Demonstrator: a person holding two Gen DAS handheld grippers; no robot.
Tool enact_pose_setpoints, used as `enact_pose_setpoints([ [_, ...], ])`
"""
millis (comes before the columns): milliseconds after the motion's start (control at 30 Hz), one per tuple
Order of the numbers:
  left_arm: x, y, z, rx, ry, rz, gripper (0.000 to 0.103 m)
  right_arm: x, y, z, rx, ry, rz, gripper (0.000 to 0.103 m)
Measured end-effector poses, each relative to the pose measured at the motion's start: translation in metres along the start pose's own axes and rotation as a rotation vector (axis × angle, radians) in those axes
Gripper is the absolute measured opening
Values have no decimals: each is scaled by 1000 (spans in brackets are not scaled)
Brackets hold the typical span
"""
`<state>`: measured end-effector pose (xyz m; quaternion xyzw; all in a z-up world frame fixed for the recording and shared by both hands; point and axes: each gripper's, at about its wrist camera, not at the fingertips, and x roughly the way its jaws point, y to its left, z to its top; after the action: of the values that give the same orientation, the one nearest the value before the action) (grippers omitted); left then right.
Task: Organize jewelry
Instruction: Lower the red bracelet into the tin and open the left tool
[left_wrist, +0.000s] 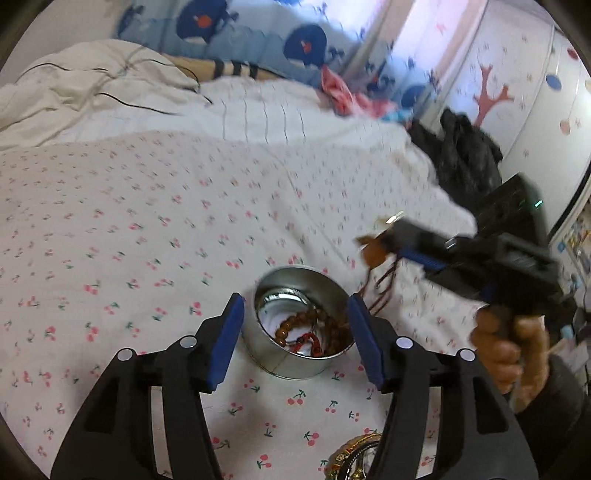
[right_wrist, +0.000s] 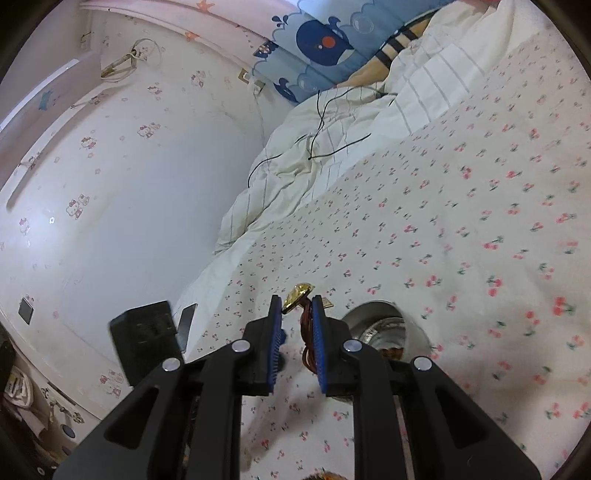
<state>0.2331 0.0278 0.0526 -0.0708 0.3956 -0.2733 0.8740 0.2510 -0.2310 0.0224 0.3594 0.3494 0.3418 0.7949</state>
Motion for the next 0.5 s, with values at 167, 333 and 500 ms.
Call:
enact_pose_setpoints([
  [167,-12,13,3,-55,-37,-34,61,30,-11,-4,5,61,-58,18],
  [333,-14,12,2,-54,-55,-4,70,56,-13,-20,-94,172,-252,31],
  [500,-17,9,1,-29,-77,72,84,57,5,-28,-223,180,-359,70],
])
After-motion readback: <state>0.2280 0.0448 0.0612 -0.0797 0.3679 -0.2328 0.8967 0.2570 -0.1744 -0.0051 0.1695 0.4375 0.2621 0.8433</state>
